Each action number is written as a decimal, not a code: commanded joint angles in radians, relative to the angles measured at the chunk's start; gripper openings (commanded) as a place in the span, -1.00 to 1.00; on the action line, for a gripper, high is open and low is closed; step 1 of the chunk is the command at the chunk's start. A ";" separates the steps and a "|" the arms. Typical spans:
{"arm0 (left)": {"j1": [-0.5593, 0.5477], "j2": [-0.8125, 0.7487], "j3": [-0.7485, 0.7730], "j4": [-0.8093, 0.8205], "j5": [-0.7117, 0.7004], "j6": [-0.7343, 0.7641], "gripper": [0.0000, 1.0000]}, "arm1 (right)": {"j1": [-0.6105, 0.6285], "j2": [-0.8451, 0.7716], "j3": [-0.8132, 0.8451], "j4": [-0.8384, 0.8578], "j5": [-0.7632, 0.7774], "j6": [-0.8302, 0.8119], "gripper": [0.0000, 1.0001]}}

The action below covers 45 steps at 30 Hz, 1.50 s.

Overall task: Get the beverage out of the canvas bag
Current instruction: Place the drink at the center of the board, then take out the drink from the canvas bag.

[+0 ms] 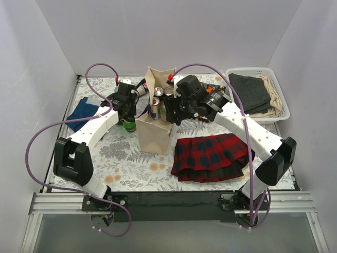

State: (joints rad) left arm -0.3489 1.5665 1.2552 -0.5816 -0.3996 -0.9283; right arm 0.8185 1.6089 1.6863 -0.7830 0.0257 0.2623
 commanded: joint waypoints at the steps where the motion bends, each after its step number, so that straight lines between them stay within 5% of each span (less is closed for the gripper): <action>1: -0.001 -0.066 0.001 -0.050 0.002 -0.018 -0.05 | -0.001 -0.049 -0.011 0.033 0.002 -0.006 0.43; 21: 0.001 -0.111 0.124 -0.115 0.045 -0.014 0.10 | -0.001 -0.086 0.009 0.048 0.000 -0.005 0.43; 45: -0.001 -0.082 0.457 -0.233 0.051 0.006 0.24 | -0.002 -0.060 0.050 0.103 0.025 -0.038 0.45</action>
State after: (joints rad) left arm -0.3489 1.4841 1.6558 -0.7692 -0.3550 -0.9234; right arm 0.8185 1.5570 1.7061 -0.7288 0.0280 0.2512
